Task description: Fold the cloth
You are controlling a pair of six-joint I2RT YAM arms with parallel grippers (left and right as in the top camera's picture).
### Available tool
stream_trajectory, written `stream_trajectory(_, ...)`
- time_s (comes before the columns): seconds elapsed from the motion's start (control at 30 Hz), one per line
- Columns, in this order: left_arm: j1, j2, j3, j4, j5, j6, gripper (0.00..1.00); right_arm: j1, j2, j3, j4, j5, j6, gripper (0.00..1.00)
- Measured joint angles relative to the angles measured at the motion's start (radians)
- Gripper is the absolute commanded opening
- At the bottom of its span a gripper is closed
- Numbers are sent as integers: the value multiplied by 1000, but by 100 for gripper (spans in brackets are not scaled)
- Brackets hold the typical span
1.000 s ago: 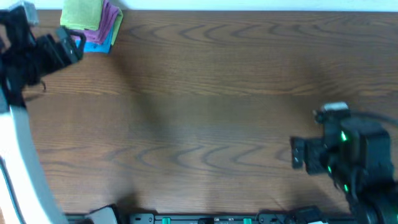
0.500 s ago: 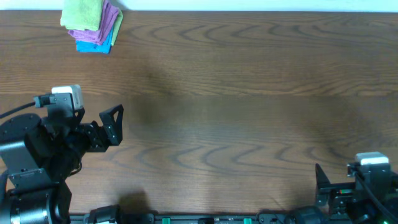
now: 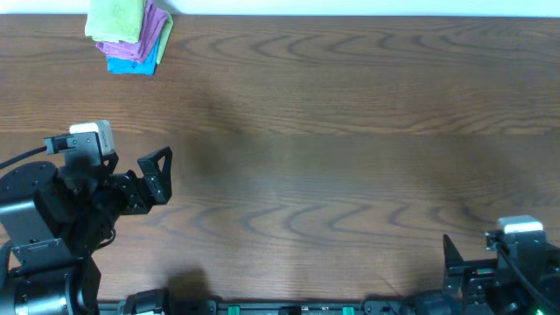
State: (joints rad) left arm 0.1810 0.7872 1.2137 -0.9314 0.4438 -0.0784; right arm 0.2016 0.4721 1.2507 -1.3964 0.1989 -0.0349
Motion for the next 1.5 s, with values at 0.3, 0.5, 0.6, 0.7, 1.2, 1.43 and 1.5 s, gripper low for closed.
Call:
stream_trajectory(0.3,0,0,0,-14,-51,0,95,0,0,0,-8,0,0,99)
stream_trajectory(0.5,-3,0,-2,-49,-111,21,95,0,0,0,-9,0,0,99)
stream_trajectory(0.6,-30,-20,-51,29,-135,58,95,0,0,0,-10,0,0,99)
stream_trajectory(0.7,-69,-74,-182,203,-158,97,95,0,0,0,-10,1,0,99)
stream_trajectory(1.2,-89,-495,-985,868,-227,135,95,0,1,2,-11,0,0,99)
stream_trajectory(1.43,-74,-589,-1075,877,-280,135,95,0,1,2,-11,0,0,99)
stream_trajectory(1.5,-74,-616,-1099,879,-291,135,95,0,1,2,-11,0,0,99)
